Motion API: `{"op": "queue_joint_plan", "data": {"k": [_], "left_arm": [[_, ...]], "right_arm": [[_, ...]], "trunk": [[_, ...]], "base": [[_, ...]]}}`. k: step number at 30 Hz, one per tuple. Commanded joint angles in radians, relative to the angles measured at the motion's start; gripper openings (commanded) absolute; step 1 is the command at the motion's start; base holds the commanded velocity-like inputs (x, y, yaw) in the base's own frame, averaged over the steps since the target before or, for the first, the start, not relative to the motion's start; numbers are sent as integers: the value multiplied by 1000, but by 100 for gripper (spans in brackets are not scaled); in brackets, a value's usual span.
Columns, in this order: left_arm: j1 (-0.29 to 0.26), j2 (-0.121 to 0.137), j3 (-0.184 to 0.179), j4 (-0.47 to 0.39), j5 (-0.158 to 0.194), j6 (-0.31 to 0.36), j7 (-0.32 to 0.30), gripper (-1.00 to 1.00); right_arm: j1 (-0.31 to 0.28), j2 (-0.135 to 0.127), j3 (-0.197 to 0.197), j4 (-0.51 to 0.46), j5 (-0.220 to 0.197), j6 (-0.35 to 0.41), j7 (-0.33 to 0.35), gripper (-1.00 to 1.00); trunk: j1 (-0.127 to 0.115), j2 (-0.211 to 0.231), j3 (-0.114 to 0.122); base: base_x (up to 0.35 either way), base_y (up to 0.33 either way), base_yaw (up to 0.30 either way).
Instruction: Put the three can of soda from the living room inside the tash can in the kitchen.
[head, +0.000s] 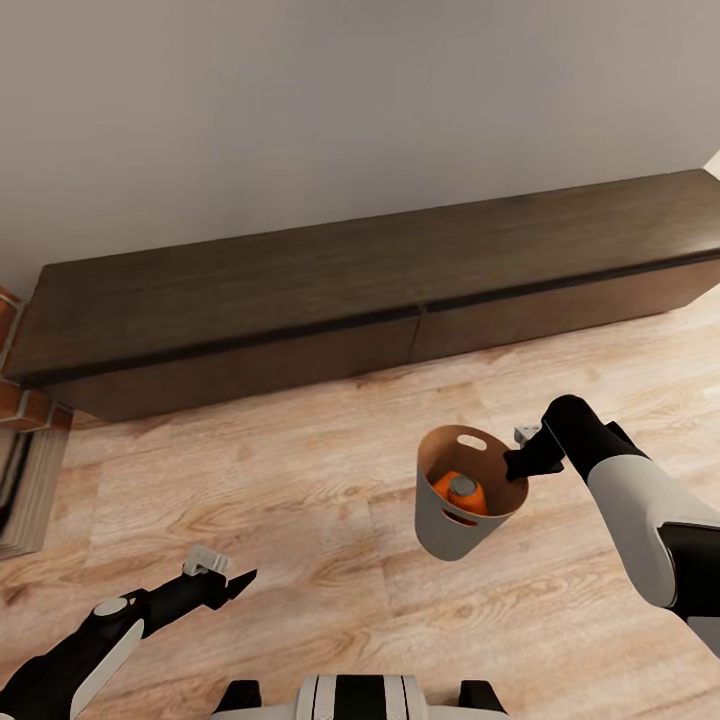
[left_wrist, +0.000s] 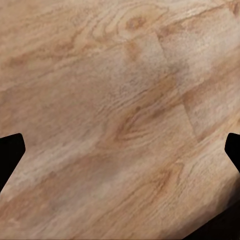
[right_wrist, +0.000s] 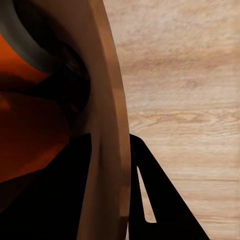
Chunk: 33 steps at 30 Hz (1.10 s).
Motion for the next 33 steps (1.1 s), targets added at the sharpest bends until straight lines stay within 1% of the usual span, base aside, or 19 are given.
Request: {"op": "queue_joint_plan", "data": {"k": [1,6,10,15,24,29,33], "left_arm": [[0,0,0,0,0,0,0,100],[0,0,0,3,-1,-5,1,100],[0,0,1,27,-1,-6,1,100],[0,0,1,42,-1,-7,1,100],[0,0,1,44,-1,-7,0,100],[0,0,-1,44,-1,-7,0,100],[0,0,-1,44,-1,-11,0,100]], "right_arm": [[0,0,-3,0,-22,9,4,-100],[0,-1,-6,-1,-22,9,4,-100],[0,0,-9,-3,-22,9,4,-100],[0,0,-10,-5,-23,9,4,-100],[0,0,-7,-7,-21,9,5,-100],[0,2,-3,-7,-21,9,5,-100],[0,0,-2,-8,-21,9,5,-100]], "trunk": [[4,-7,-3],[23,-42,-19],[38,-70,-31],[38,-70,-31],[73,-133,-60],[73,-133,-60],[88,-161,-72]], "base": [[0,0,0],[0,0,0],[0,0,0],[0,0,0],[0,0,0],[0,0,0],[0,0,0]]}}
